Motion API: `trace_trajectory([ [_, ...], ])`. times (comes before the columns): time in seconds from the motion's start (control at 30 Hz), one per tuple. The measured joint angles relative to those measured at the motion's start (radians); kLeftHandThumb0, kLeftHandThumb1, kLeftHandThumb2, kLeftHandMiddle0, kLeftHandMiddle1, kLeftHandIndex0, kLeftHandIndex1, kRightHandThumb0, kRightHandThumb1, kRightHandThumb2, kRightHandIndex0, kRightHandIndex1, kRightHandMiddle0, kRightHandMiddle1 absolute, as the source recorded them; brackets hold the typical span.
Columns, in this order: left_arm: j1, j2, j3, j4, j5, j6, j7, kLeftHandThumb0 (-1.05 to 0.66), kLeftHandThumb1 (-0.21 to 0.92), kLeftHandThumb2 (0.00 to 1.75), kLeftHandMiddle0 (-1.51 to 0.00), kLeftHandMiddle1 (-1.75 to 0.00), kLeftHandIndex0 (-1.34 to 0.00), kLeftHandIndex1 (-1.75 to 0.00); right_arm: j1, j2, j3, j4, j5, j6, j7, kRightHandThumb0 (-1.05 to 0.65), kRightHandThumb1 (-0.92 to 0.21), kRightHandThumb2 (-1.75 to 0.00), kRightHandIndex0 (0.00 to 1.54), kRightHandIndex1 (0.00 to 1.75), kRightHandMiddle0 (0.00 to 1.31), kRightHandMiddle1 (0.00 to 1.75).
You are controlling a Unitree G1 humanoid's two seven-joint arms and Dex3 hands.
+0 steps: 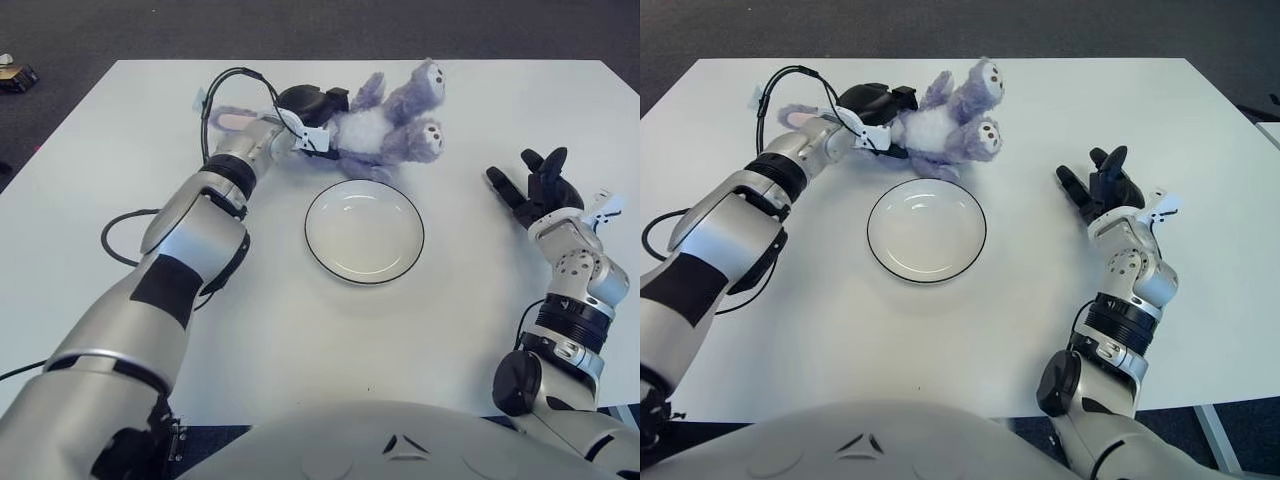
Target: Put the doll into the plate.
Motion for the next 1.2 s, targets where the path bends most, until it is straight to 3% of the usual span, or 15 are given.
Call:
trace_trajectory([
  [0.3,0.000,0.007,0.018,-0.017,-0.018,-0.024,-0.004,0.00,0.48,1.05,-0.57,-1.58,-0.33,-1.69,0.002,-0.020,0.024,0.014,0.006,-0.025,0.003,-0.66,-0.92,-0.60,0.70,0.02,0.32,0.31],
  [0.4,0.000,0.011,0.031,-0.022,-0.034,-0.042,-0.004,0.00,0.47,1.08,-0.57,-1.59,-0.31,-1.72,0.013,-0.033,0.066,0.018,-0.029,-0.064,0.005,-0.65,-0.92,-0.58,0.74,0.02,0.34,0.49],
  [0.53,0.000,0.018,0.047,-0.033,-0.054,-0.063,-0.005,0.00,0.46,1.09,-0.56,-1.60,-0.31,-1.74,0.044,-0.059,0.174,0.026,-0.175,-0.187,-0.024,-0.64,-0.92,-0.52,0.78,0.03,0.36,0.62],
  [0.77,0.000,0.026,0.065,-0.055,-0.079,-0.088,-0.030,0.00,0.46,1.09,-0.57,-1.59,-0.31,-1.75,0.076,-0.105,0.342,0.093,-0.444,-0.407,-0.122,-0.65,-0.92,-0.49,0.78,0.02,0.36,0.67],
  [1.0,0.006,0.042,0.083,-0.077,-0.096,-0.106,-0.054,0.00,0.46,1.09,-0.57,-1.58,-0.32,-1.75,0.092,-0.146,0.418,0.170,-0.577,-0.558,-0.159,-0.64,-0.92,-0.50,0.72,0.00,0.33,0.65],
  [1.2,0.017,0.057,0.090,-0.097,-0.109,-0.127,-0.080,0.00,0.46,1.10,-0.56,-1.59,-0.32,-1.75,0.092,-0.159,0.447,0.206,-0.648,-0.596,-0.201,-0.62,-0.92,-0.48,0.67,0.00,0.33,0.63],
])
